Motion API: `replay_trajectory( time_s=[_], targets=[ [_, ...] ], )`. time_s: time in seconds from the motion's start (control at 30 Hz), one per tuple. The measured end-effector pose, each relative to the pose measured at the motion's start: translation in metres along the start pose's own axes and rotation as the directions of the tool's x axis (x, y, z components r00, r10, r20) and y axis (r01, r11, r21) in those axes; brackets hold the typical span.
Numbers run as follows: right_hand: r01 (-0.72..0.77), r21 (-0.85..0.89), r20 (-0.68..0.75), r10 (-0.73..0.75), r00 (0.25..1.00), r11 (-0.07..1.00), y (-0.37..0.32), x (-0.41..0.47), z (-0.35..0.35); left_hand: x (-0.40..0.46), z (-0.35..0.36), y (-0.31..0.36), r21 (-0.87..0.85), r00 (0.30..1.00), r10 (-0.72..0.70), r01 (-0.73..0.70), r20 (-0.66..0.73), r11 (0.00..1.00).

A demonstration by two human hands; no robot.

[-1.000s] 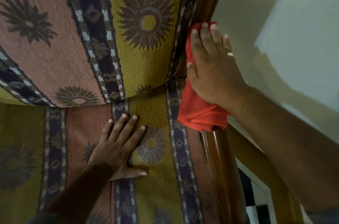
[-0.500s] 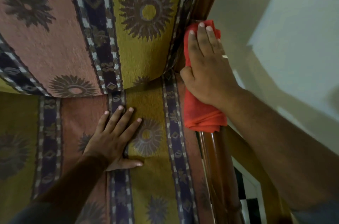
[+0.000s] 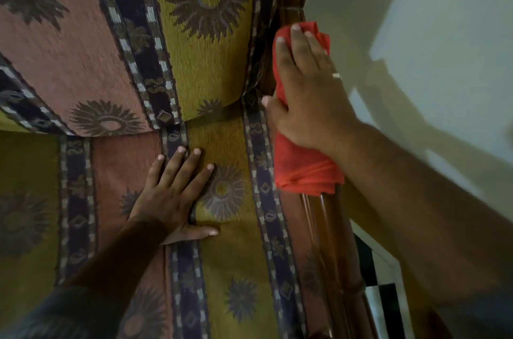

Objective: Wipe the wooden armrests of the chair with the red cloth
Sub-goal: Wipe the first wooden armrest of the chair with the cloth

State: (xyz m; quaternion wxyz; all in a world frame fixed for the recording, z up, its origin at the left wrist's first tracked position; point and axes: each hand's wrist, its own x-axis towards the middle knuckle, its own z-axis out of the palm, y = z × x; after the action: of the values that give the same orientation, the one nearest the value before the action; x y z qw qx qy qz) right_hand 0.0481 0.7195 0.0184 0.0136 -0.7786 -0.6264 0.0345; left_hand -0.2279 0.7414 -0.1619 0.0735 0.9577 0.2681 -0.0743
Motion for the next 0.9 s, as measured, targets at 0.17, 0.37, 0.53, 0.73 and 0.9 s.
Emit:
replay_trajectory(
  time_s=[0.17, 0.37, 0.53, 0.73, 0.9],
  targets=[
    [-0.030, 0.161, -0.001, 0.031, 1.000, 0.987, 0.002, -0.029, 0.001, -0.001, -0.002, -0.001, 0.008, 1.000, 0.003, -0.003, -0.023, 1.000],
    [-0.052, 0.082, 0.028, 0.049, 0.998, 0.995, -0.005, -0.050, 0.001, -0.002, -0.005, 0.001, 0.036, 0.998, 0.000, 0.002, -0.064, 0.999],
    [-0.073, -0.032, -0.009, 0.073, 0.997, 0.997, -0.010, -0.024, 0.004, -0.002, 0.000, 0.000, 0.051, 0.996, 0.003, 0.002, -0.088, 0.999],
    [-0.076, 0.033, 0.013, 0.075, 0.997, 0.997, -0.019, -0.068, 0.003, -0.004, -0.008, 0.001, 0.032, 0.997, -0.005, 0.007, -0.079, 0.999],
    [-0.067, 0.037, 0.016, 0.066, 0.998, 0.997, -0.021, -0.092, 0.007, -0.006, -0.010, -0.001, 0.034, 0.996, -0.002, 0.005, -0.087, 0.999]
  ],
)
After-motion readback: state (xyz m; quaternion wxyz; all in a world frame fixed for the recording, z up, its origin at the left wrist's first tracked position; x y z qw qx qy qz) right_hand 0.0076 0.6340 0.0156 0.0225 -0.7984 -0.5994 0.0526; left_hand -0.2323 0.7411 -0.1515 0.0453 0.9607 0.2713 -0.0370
